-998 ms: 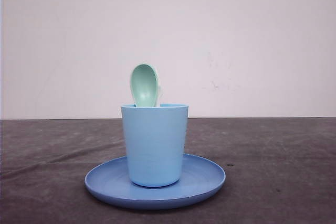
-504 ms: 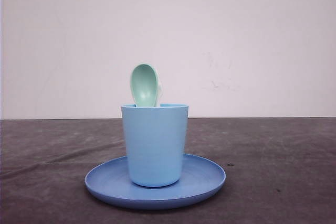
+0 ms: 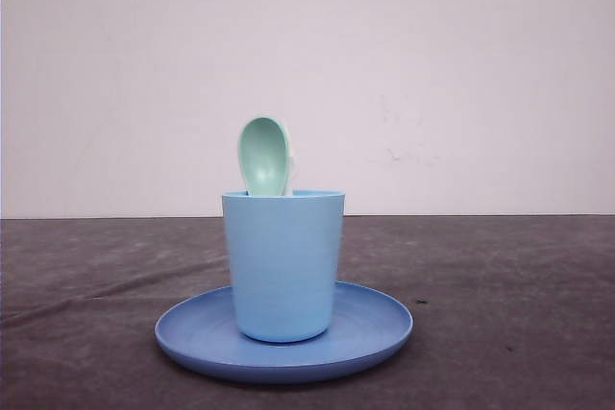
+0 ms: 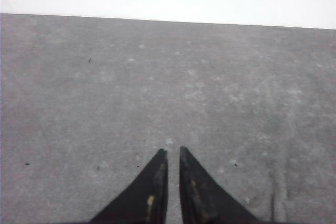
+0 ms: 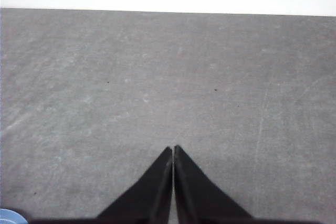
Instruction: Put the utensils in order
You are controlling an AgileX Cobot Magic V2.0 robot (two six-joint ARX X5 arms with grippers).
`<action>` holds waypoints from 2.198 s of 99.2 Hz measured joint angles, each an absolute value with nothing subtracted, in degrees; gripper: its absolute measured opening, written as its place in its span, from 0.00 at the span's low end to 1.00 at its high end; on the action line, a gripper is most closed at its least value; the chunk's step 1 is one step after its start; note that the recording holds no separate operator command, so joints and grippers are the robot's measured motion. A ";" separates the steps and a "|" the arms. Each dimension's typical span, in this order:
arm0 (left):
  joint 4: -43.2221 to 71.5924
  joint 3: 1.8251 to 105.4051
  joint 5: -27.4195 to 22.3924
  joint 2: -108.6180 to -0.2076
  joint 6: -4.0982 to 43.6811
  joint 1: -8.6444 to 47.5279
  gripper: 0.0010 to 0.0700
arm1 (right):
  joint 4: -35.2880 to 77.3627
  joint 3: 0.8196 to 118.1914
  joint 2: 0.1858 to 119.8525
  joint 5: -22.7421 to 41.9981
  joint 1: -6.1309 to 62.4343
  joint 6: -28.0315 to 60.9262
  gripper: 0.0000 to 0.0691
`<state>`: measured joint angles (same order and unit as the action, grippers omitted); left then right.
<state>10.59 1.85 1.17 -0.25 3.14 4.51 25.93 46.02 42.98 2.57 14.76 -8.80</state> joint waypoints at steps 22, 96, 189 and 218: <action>10.59 1.85 1.19 -0.25 3.14 4.51 0.01 | 16.88 36.88 35.00 5.10 12.58 -7.09 0.00; 10.57 1.85 1.17 -0.25 3.14 4.51 0.01 | 9.80 0.89 0.32 -3.14 2.94 -5.43 0.00; 10.57 1.85 1.17 -0.25 3.16 4.51 0.01 | 9.61 0.89 0.34 -3.03 2.90 -4.49 0.00; 10.59 1.85 1.17 -0.25 3.16 4.51 0.01 | 9.61 0.89 0.34 -3.03 2.90 -4.49 0.00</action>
<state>10.59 1.85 1.17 -0.25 3.16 4.51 9.61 0.89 0.34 -3.03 2.90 -4.49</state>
